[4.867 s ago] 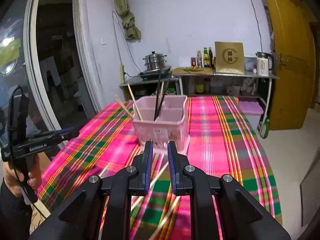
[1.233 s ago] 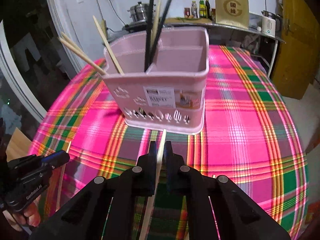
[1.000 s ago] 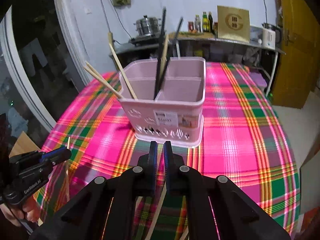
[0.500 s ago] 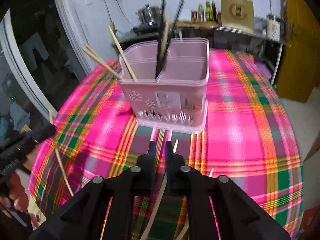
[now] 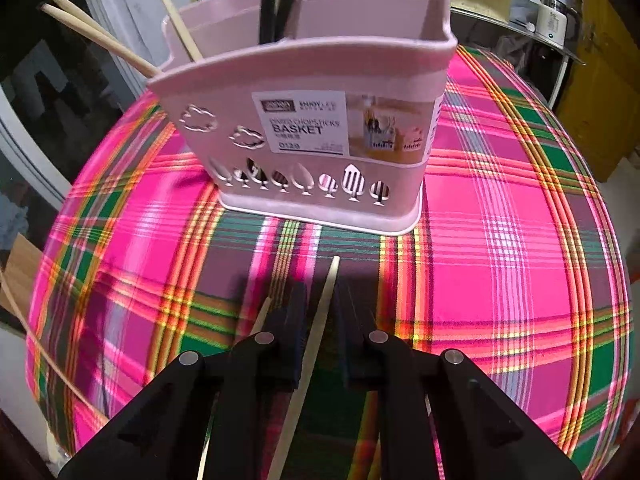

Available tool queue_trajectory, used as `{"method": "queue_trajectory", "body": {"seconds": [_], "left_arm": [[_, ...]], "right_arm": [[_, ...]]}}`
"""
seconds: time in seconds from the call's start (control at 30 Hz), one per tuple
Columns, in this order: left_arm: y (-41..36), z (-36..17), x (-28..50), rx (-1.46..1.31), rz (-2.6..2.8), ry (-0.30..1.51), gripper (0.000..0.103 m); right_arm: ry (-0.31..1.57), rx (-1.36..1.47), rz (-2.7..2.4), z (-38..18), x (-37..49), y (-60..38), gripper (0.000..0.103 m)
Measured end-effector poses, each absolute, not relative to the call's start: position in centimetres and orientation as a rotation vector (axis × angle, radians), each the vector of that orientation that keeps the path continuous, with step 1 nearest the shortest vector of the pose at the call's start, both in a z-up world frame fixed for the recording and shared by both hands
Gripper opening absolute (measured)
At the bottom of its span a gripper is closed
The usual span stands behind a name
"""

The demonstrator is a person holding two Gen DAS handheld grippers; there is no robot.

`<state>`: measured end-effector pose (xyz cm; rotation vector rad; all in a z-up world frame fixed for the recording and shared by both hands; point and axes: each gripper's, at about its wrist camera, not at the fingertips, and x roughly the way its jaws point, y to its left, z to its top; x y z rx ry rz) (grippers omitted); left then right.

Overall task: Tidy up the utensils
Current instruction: 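Lift both held wooden chopsticks and carry them over the pink basket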

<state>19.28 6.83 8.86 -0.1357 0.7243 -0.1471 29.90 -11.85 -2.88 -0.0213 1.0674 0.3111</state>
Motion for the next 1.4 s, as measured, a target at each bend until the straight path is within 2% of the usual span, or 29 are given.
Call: {"method": "queue_trajectory", "body": {"seconds": [0.13, 0.2, 0.5, 0.97, 1.4], "left_arm": [[7.0, 9.0, 19.4, -0.136, -0.144, 0.722, 0.006], [7.0, 9.1, 19.4, -0.138, -0.145, 0.722, 0.006], [6.9, 9.3, 19.5, -0.128, -0.151, 0.722, 0.006], [5.9, 11.8, 18.4, -0.105, -0.16, 0.674, 0.006], [4.3, 14.7, 18.5, -0.069, -0.187, 0.64, 0.006]], "right_arm": [[1.067, -0.049, 0.296, -3.1, 30.1, -11.2, 0.013], [1.065, -0.078, 0.282, -3.2, 30.1, -10.8, 0.008], [1.055, -0.07, 0.291, -3.0, 29.9, -10.4, 0.006], [0.809, -0.003, 0.358, 7.2, 26.0, -12.8, 0.005], [0.661, 0.026, 0.392, 11.8, 23.1, -14.1, 0.005]]}}
